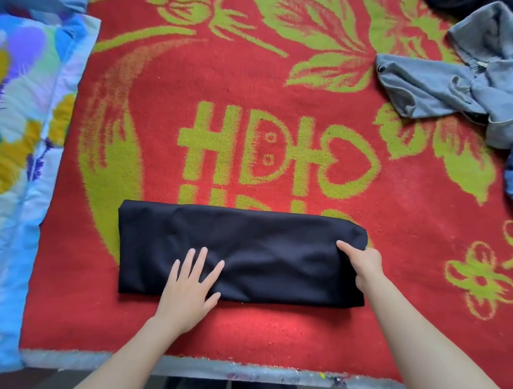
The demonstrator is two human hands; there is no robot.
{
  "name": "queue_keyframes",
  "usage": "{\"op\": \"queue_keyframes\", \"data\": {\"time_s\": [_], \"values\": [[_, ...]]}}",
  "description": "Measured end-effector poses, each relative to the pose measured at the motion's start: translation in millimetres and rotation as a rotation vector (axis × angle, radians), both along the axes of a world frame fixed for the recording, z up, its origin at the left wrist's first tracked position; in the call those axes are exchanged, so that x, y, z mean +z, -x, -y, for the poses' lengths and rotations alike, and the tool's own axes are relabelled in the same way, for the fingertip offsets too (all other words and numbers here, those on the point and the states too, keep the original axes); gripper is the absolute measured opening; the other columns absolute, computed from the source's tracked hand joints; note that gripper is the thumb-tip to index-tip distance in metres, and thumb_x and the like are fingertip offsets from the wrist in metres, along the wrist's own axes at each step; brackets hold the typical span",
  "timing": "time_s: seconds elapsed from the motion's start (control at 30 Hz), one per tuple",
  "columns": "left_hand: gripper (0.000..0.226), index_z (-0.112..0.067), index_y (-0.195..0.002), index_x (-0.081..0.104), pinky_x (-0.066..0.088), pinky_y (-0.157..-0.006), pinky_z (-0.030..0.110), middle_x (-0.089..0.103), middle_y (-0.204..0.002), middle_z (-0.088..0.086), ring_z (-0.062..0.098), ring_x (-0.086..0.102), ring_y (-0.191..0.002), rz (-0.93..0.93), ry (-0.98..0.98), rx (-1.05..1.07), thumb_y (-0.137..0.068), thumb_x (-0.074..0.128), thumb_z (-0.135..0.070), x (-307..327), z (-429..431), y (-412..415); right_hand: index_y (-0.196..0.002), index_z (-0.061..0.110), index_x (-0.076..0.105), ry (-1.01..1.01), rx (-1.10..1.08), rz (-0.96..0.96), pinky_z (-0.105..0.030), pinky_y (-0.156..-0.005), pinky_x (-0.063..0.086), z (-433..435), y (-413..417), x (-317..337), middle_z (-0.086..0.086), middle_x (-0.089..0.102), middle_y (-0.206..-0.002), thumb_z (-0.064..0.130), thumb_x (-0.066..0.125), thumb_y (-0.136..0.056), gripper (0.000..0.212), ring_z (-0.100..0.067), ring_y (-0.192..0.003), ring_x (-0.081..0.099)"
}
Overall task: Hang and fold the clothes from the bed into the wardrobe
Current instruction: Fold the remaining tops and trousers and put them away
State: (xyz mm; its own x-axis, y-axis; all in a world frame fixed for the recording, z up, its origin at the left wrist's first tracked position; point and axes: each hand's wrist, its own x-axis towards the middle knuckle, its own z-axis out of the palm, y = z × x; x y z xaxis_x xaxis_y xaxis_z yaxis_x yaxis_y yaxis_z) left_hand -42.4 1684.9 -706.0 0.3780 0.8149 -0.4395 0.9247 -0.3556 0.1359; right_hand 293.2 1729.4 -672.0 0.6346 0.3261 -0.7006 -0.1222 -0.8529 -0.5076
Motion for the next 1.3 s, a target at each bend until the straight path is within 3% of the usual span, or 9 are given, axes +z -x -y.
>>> {"op": "queue_keyframes", "data": {"time_s": [0.13, 0.27, 0.43, 0.57, 0.7, 0.83, 1.0, 1.2, 1.3], "values": [[0.061, -0.025, -0.121, 0.063, 0.053, -0.078, 0.050, 0.060, -0.125, 0.019, 0.034, 0.042, -0.118, 0.010, 0.072, -0.006, -0.094, 0.016, -0.053, 4, -6, 2, -0.100, 0.001, 0.062, 0.014, 0.102, -0.032, -0.032, -0.066, 0.045, -4, -2, 17, -0.009, 0.062, -0.093, 0.011, 0.074, -0.077, 0.028, -0.025, -0.086, 0.057], [0.065, -0.018, -0.122, 0.064, 0.053, -0.082, 0.043, 0.056, -0.130, 0.019, 0.033, 0.059, -0.114, 0.068, 0.110, 0.094, -0.084, 0.026, -0.055, 24, -11, 7, -0.076, 0.010, 0.054, 0.104, 0.498, 0.281, -0.037, -0.078, 0.043, -11, 24, 54, -0.008, 0.060, -0.088, 0.027, 0.067, -0.082, 0.022, -0.032, -0.096, 0.059], [0.061, -0.023, -0.148, 0.024, 0.017, -0.113, 0.034, 0.016, -0.157, 0.006, 0.020, 0.012, -0.144, 0.409, 0.046, 0.661, -0.095, 0.042, -0.046, 58, -8, 25, -0.077, 0.013, 0.044, -0.044, 0.875, 0.406, -0.031, -0.066, 0.031, -43, 118, 111, -0.013, 0.063, -0.096, 0.029, 0.056, -0.086, 0.022, -0.035, -0.095, 0.056], [0.051, -0.007, -0.139, 0.042, 0.018, -0.113, 0.035, 0.035, -0.148, 0.015, 0.027, 0.027, -0.138, 0.579, -0.154, 1.063, -0.094, 0.047, -0.030, 68, -1, 55, -0.066, 0.020, 0.040, -0.205, 0.976, 0.065, -0.029, -0.064, 0.032, -58, 213, 118, -0.003, 0.056, -0.079, 0.030, 0.058, -0.084, 0.028, -0.024, -0.082, 0.054], [0.050, 0.005, -0.130, 0.048, 0.022, -0.110, 0.042, 0.041, -0.138, 0.027, 0.039, 0.034, -0.132, 0.545, -0.528, 1.347, -0.092, 0.041, -0.027, 70, 7, 85, -0.130, 0.018, 0.045, -0.143, 0.954, -0.378, -0.022, -0.084, 0.036, -34, 253, 93, 0.005, 0.057, -0.112, 0.043, 0.049, -0.093, 0.045, -0.012, -0.107, 0.052], [0.056, 0.001, -0.130, 0.045, 0.022, -0.106, 0.048, 0.038, -0.138, 0.031, 0.045, 0.034, -0.125, 0.364, -0.660, 0.961, -0.087, 0.042, -0.034, 57, 13, 74, -0.126, 0.009, 0.054, -0.232, 0.898, -0.038, -0.018, -0.091, 0.036, 7, 210, 55, 0.000, 0.059, -0.118, 0.027, 0.048, -0.097, 0.035, -0.014, -0.115, 0.053], [0.086, -0.016, -0.139, 0.035, 0.021, -0.107, 0.052, -0.002, -0.158, 0.016, 0.033, 0.006, -0.145, 0.126, -0.456, 0.028, -0.069, 0.068, -0.052, 12, 27, 39, -0.118, 0.008, 0.055, -0.221, 1.387, 0.534, -0.040, -0.080, 0.053, 53, 154, 12, -0.018, 0.062, -0.115, 0.005, 0.070, -0.069, 0.051, -0.035, -0.105, 0.061], [0.143, -0.021, -0.151, 0.000, 0.011, -0.110, 0.055, -0.011, -0.156, 0.017, 0.033, -0.009, -0.145, 0.040, -0.296, 0.020, -0.043, 0.087, -0.053, 1, 12, 56, -0.137, 0.025, 0.035, -0.383, 2.044, 0.810, -0.046, -0.095, 0.046, 47, 143, -2, -0.017, 0.038, -0.142, 0.006, 0.072, -0.057, 0.090, -0.031, -0.130, 0.036], [0.147, -0.022, -0.151, -0.002, 0.006, -0.111, 0.055, -0.011, -0.157, 0.016, 0.032, -0.009, -0.145, 0.034, -0.319, -0.073, -0.039, 0.088, -0.053, -3, 5, 68, -0.140, 0.029, 0.030, -0.437, 2.098, 0.946, -0.052, -0.102, 0.029, 29, 145, -15, -0.011, 0.029, -0.144, 0.003, 0.036, -0.072, 0.073, -0.030, -0.136, 0.024]]}}
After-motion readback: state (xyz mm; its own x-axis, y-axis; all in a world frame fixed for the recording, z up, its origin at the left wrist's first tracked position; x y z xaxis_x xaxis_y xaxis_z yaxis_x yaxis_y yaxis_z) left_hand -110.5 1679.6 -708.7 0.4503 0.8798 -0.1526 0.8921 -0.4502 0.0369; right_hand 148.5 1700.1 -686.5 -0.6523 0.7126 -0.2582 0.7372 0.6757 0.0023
